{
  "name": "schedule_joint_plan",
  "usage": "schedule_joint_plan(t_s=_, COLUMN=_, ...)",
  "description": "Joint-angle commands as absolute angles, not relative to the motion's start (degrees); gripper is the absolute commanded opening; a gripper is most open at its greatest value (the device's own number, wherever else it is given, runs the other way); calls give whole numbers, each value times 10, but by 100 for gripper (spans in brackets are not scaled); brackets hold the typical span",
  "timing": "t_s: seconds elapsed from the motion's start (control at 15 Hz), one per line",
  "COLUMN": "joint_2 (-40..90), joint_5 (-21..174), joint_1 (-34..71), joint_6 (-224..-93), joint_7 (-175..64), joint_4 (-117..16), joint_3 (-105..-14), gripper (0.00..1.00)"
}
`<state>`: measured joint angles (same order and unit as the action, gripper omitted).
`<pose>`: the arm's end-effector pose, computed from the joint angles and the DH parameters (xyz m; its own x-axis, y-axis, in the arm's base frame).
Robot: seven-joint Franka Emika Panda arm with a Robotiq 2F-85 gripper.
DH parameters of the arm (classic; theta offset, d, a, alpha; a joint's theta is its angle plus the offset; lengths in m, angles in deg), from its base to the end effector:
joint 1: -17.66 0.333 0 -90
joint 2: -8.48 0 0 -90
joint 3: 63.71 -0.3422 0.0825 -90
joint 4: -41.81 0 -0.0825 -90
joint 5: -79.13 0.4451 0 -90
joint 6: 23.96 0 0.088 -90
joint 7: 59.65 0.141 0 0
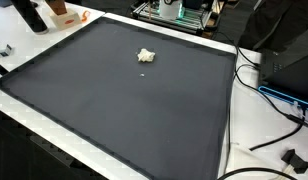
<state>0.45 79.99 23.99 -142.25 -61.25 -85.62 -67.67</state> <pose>0.5384 0.0992 0.3939 0.9800 0.1982 -0.0196 0.1981 -0.9802 -0.0040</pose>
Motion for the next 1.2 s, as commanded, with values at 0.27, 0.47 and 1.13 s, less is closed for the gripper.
schedule_joint_plan(t_s=0.27, joint_2=42, joint_5=996, joint_1=245, joint_6=-1414, joint_7=-829, joint_4=-861, joint_3=-667, gripper=3)
schedule_joint_plan(t_s=0.47, joint_2=63, joint_5=1061, joint_1=239, joint_6=-1410, joint_7=-905, joint_4=-862, joint_3=-667, gripper=3)
schedule_joint_plan(t_s=1.13, joint_2=136, joint_5=1167, joint_1=200, joint_6=-1420, joint_7=-1009, joint_4=-862, joint_3=-666, gripper=3)
